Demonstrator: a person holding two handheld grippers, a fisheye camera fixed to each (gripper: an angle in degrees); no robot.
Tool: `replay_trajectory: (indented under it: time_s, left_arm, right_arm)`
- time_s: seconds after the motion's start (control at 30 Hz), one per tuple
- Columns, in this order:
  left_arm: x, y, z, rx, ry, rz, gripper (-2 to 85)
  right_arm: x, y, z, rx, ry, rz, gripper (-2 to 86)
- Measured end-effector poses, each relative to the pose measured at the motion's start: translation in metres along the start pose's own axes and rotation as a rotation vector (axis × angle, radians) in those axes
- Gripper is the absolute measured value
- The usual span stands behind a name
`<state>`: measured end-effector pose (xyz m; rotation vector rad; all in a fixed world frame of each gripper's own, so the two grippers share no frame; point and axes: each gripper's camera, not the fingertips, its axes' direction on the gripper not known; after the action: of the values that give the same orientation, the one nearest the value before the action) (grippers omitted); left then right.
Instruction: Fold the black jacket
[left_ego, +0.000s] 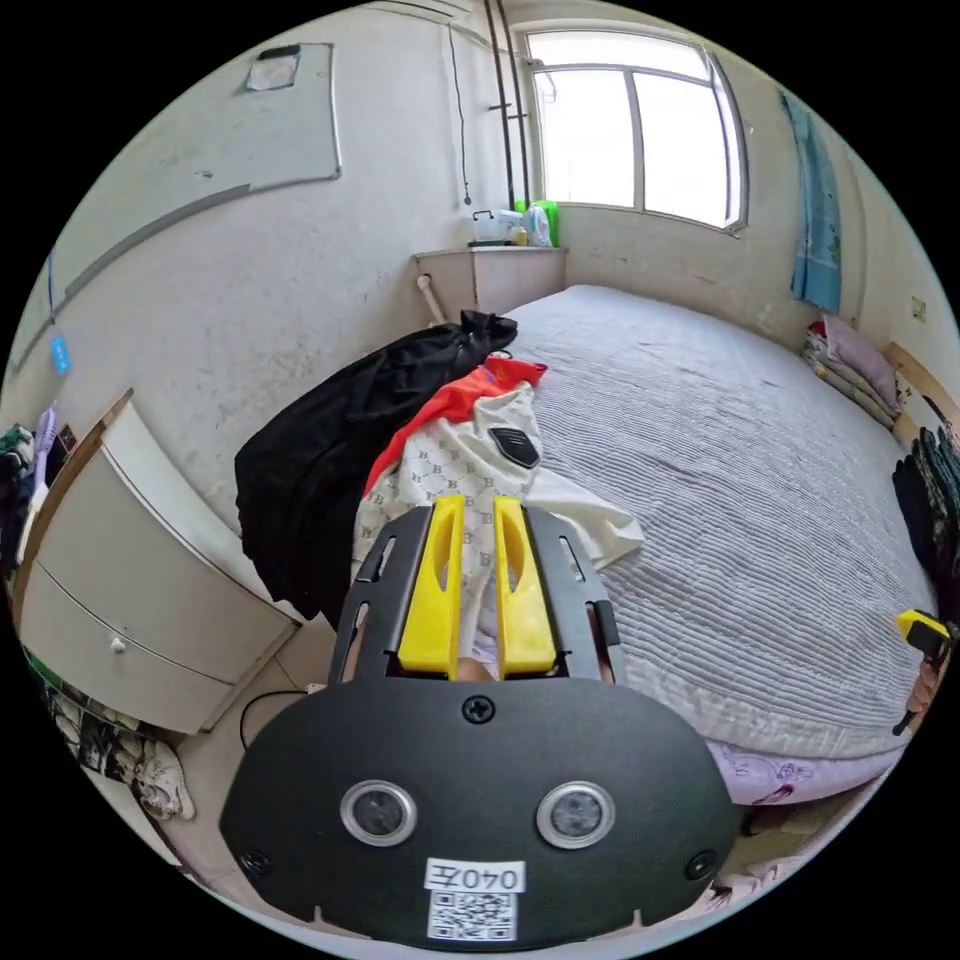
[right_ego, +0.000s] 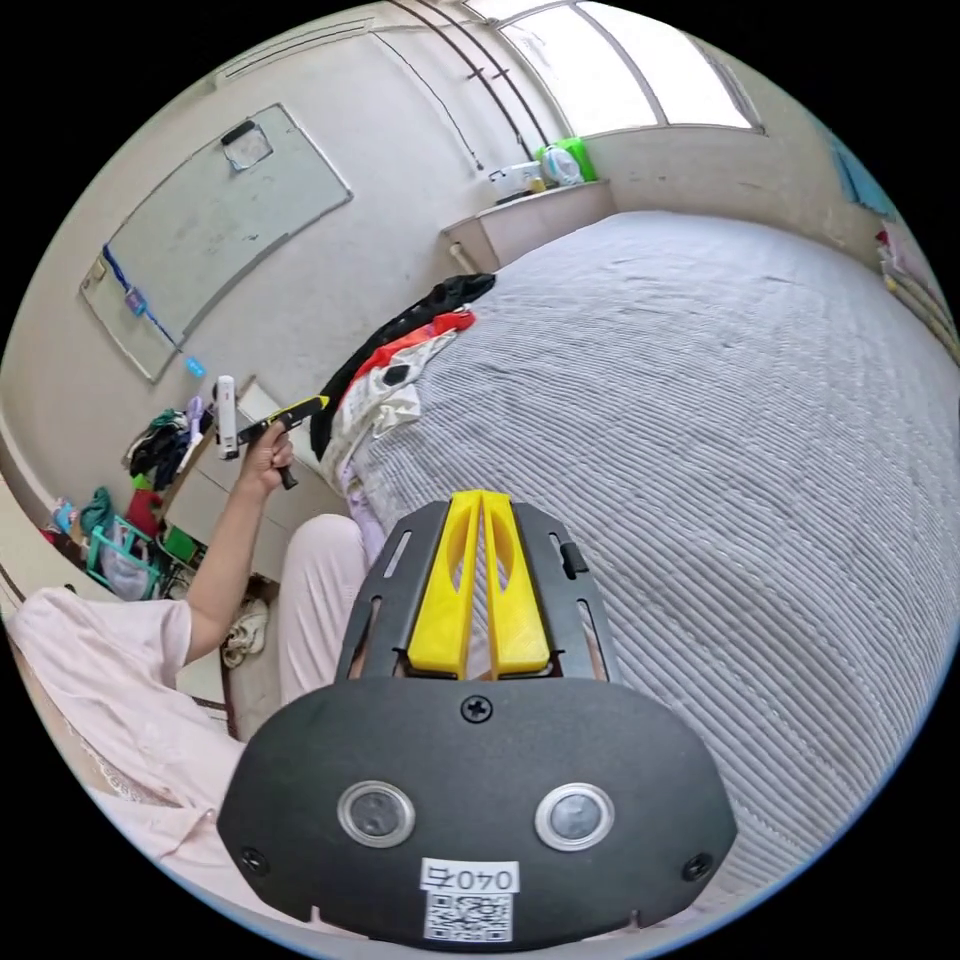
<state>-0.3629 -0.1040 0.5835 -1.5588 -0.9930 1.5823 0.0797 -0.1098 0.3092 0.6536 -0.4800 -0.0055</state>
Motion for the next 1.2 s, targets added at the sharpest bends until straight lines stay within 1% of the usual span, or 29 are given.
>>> replay_trajectory:
  time_s: [0.1,0.2,0.33,0.4,0.5,0.57,0.63,0.67,0.8,0.83,0.97,1.03,1.07,1.1,1.13,1.17,1.2]
  left_arm:
    - [-0.073,-0.030,0.022,-0.017,-0.114,-0.077,0.6]
    - [-0.121,-0.062,0.049,-0.077,-0.144,-0.078,1.5]
    - [-0.142,-0.092,0.082,-0.148,-0.189,-0.009,2.9]
    - [-0.142,-0.104,0.102,-0.192,-0.232,0.085,2.2]
    - [-0.144,-0.117,0.110,-0.219,-0.307,0.179,-0.1]
    - [-0.151,-0.128,0.105,-0.234,-0.295,0.206,-0.6]
    - [-0.169,-0.141,0.092,-0.241,-0.220,0.172,-0.7]
    - [-0.187,-0.149,0.078,-0.227,-0.140,0.125,-0.8]
    - [-0.249,-0.156,0.016,-0.096,0.102,0.007,-0.9]
    - [-0.257,-0.155,0.008,-0.076,0.132,-0.007,-0.9]
    - [-0.291,-0.151,-0.032,0.017,0.332,-0.064,-0.9]
    - [-0.292,-0.146,-0.046,0.050,0.424,-0.043,-0.9]
    - [-0.287,-0.142,-0.057,0.076,0.481,0.000,-0.9]
    - [-0.279,-0.135,-0.073,0.125,0.598,0.077,-0.9]
    - [-0.277,-0.129,-0.086,0.185,0.706,0.104,-0.9]
    - [-0.272,-0.119,-0.113,0.286,0.899,0.147,-0.9]
    - [-0.262,-0.111,-0.141,0.340,0.936,0.222,-0.8]
  right_arm:
    - [0.003,-0.020,0.042,-0.053,-0.068,-0.024,-1.0]
    - [0.001,-0.035,0.082,-0.116,-0.083,-0.066,-1.0]
    - [-0.003,-0.046,0.119,-0.174,-0.111,-0.124,-0.9]
    - [-0.001,-0.047,0.127,-0.188,-0.103,-0.149,-0.9]
    - [0.009,-0.047,0.134,-0.211,-0.069,-0.172,-1.0]
    - [0.022,-0.045,0.135,-0.229,-0.051,-0.171,-1.0]
    - [0.032,-0.045,0.133,-0.230,-0.052,-0.167,-0.9]
    - [0.038,-0.046,0.131,-0.221,-0.067,-0.163,-0.9]
    - [0.049,-0.068,0.132,-0.185,-0.194,-0.197,-0.4]
    - [0.050,-0.082,0.139,-0.178,-0.220,-0.203,0.1]
    - [0.046,-0.152,0.180,-0.174,-0.266,-0.199,6.5]
    - [0.046,-0.186,0.200,-0.189,-0.331,-0.169,8.9]
    - [0.047,-0.208,0.212,-0.200,-0.381,-0.140,10.0]
    - [0.047,-0.219,0.218,-0.206,-0.404,-0.126,10.5]
    - [0.050,-0.238,0.229,-0.217,-0.433,-0.094,11.1]
    - [0.055,-0.254,0.239,-0.223,-0.442,-0.059,11.4]
    - [0.059,-0.261,0.244,-0.223,-0.442,-0.040,11.4]
